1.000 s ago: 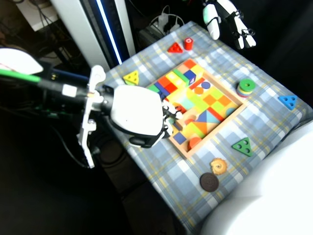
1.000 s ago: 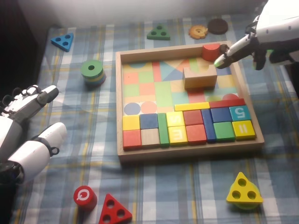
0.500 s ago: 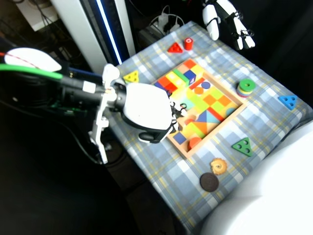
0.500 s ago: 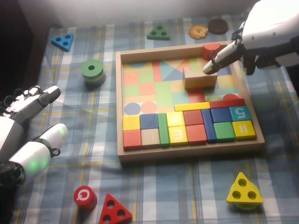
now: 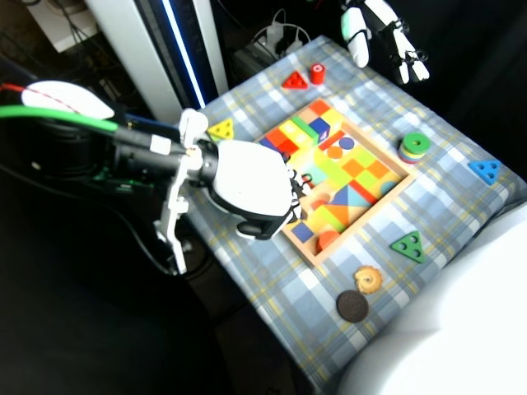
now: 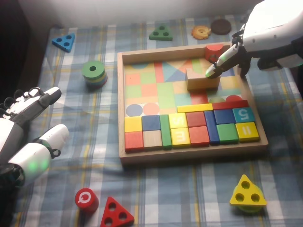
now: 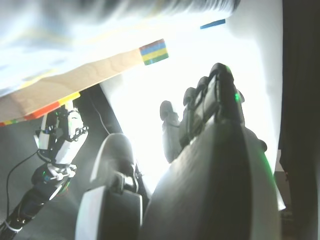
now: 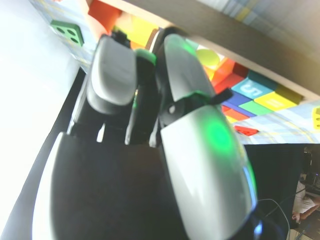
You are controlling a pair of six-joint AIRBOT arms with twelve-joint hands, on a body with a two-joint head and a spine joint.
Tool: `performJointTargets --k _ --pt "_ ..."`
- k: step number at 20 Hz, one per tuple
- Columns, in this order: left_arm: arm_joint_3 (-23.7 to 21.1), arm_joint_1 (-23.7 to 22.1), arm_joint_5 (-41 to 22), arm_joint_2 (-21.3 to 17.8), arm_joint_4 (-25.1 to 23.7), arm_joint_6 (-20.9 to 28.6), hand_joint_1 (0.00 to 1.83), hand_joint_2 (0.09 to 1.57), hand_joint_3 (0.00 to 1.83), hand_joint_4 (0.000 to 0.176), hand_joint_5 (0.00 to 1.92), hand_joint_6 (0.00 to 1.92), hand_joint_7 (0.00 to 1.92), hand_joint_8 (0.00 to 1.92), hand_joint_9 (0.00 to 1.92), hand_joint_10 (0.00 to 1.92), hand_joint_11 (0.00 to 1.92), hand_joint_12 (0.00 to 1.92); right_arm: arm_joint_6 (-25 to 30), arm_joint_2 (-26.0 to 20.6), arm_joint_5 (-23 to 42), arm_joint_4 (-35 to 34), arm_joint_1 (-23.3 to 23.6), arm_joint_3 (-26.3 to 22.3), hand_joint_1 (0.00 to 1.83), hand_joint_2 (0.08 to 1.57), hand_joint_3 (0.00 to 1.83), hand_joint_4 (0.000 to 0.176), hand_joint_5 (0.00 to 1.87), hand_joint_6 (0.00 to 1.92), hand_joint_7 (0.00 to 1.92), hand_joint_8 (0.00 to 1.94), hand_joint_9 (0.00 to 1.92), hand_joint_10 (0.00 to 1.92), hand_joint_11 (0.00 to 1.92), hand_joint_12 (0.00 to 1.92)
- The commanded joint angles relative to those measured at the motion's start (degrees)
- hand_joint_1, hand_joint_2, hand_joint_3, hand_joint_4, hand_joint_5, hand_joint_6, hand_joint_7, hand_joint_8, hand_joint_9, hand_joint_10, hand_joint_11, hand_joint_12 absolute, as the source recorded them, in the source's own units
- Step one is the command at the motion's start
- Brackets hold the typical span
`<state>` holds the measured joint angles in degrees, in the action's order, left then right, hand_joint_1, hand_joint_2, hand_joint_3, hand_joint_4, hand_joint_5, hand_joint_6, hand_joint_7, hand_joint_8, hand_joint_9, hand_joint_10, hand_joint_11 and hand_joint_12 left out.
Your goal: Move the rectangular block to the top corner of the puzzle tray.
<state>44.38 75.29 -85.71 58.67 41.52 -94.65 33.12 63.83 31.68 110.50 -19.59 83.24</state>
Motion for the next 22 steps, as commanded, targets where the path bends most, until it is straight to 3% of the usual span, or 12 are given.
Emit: performJointTargets --k 1,2,3,4,5,8,16,17,18,19,20,22 --pt "0.05 -0.53 -6.61 -0.29 -2.33 0.34 0.48 1.37 0.0 0.085 0.35 0.0 0.13 0.0 0.04 0.0 0.0 0.0 -0.03 0.14 -1.22 -1.07 -0.06 0.35 1.53 1.22 0.0 0.07 0.44 0.0 0.96 1.84 1.36 1.92 1.42 1.92" --pt "0.04 -0.53 -6.61 -0.3 -2.34 0.34 0.49 1.38 0.0 0.087 0.35 0.0 0.13 0.0 0.04 0.0 0.0 0.0 -0.03 0.13 -1.43 -0.93 -0.12 0.43 1.38 1.23 0.01 0.082 0.44 0.0 0.79 1.54 1.32 1.92 1.4 1.92" --pt "0.04 -0.53 -6.61 -0.3 -2.34 0.34 0.49 1.37 0.0 0.086 0.35 0.0 0.13 0.0 0.04 0.0 0.0 0.0 -0.03 0.01 -1.63 -0.79 -0.18 0.56 1.46 1.23 0.0 0.073 0.44 0.0 0.95 1.6 1.37 1.92 1.44 1.92" --pt "0.04 -0.53 -6.52 -0.28 -2.34 0.34 0.48 1.37 0.0 0.077 0.35 0.0 0.13 0.0 0.04 0.0 0.0 0.0 -0.03 -0.16 -1.84 -0.74 -0.23 0.63 1.36 1.23 0.0 0.079 0.44 0.0 0.8 1.48 1.41 1.92 1.49 1.92" --pt "0.04 -0.53 -6.47 -0.27 -2.34 0.34 0.48 1.37 0.0 0.081 0.35 0.0 0.14 0.0 0.05 0.01 0.0 0.0 -0.03 -0.28 -1.97 -0.68 -0.24 0.64 1.44 1.24 0.0 0.061 0.43 0.0 0.98 1.71 1.45 1.92 1.53 1.92" --pt "0.04 -0.53 -6.36 -0.27 -2.34 0.34 0.47 1.37 0.0 0.081 0.35 0.0 0.13 0.0 0.03 0.0 0.0 0.0 -0.03 -0.71 -2.29 -0.47 -0.25 0.66 1.46 1.26 0.0 0.09 0.41 0.0 1.05 1.91 1.42 1.92 1.49 1.92" --pt "0.04 -0.54 -6.2 -0.3 -2.34 0.34 0.5 1.37 0.0 0.071 0.37 0.0 0.15 0.0 0.05 0.0 0.0 0.0 -0.03 -1.93 -3.28 0.26 -0.25 0.63 1.44 1.26 0.0 0.09 0.39 0.0 1.14 1.94 1.43 1.92 1.5 1.92" --pt "0.04 -0.53 -6.17 -0.27 -2.33 0.34 0.48 1.37 0.0 0.076 0.36 0.0 0.14 0.0 0.05 0.0 0.0 0.0 -0.02 -2.05 -3.33 0.24 -0.25 0.6 1.47 1.25 0.0 0.061 0.4 0.0 1.18 1.94 1.43 1.92 1.5 1.92" --pt "0.04 -0.53 -6.15 -0.26 -2.33 0.34 0.48 1.37 0.0 0.072 0.36 0.0 0.14 0.0 0.04 0.0 0.0 0.0 -0.02 -2.09 -3.34 0.24 -0.25 0.55 1.48 1.26 0.0 0.06 0.39 0.0 1.14 1.94 1.43 1.92 1.51 1.92" --pt "0.04 -0.53 -6.14 -0.26 -2.33 0.34 0.48 1.37 0.0 0.088 0.35 0.0 0.14 0.0 0.04 0.0 0.0 0.0 -0.02 -2.11 -3.34 0.24 -0.25 0.47 1.47 1.27 0.0 0.094 0.39 0.0 1.13 1.94 1.44 1.92 1.52 1.92" --pt "0.05 -0.53 -6.16 -0.25 -2.33 0.34 0.49 1.37 0.0 0.078 0.36 0.0 0.14 0.0 0.04 0.0 0.0 0.0 -0.02 -2.11 -3.34 0.23 -0.24 0.46 1.45 1.27 0.0 0.114 0.39 0.0 1.17 1.94 1.43 1.92 1.49 1.92" --pt "0.05 -0.53 -6.17 -0.24 -2.33 0.34 0.48 1.37 0.0 0.071 0.36 0.0 0.14 0.0 0.05 0.01 0.0 0.0 -0.02 -2.11 -3.34 0.23 -0.23 0.45 1.49 1.25 0.0 0.09 0.4 0.0 1.06 1.94 1.44 1.92 1.52 1.92"
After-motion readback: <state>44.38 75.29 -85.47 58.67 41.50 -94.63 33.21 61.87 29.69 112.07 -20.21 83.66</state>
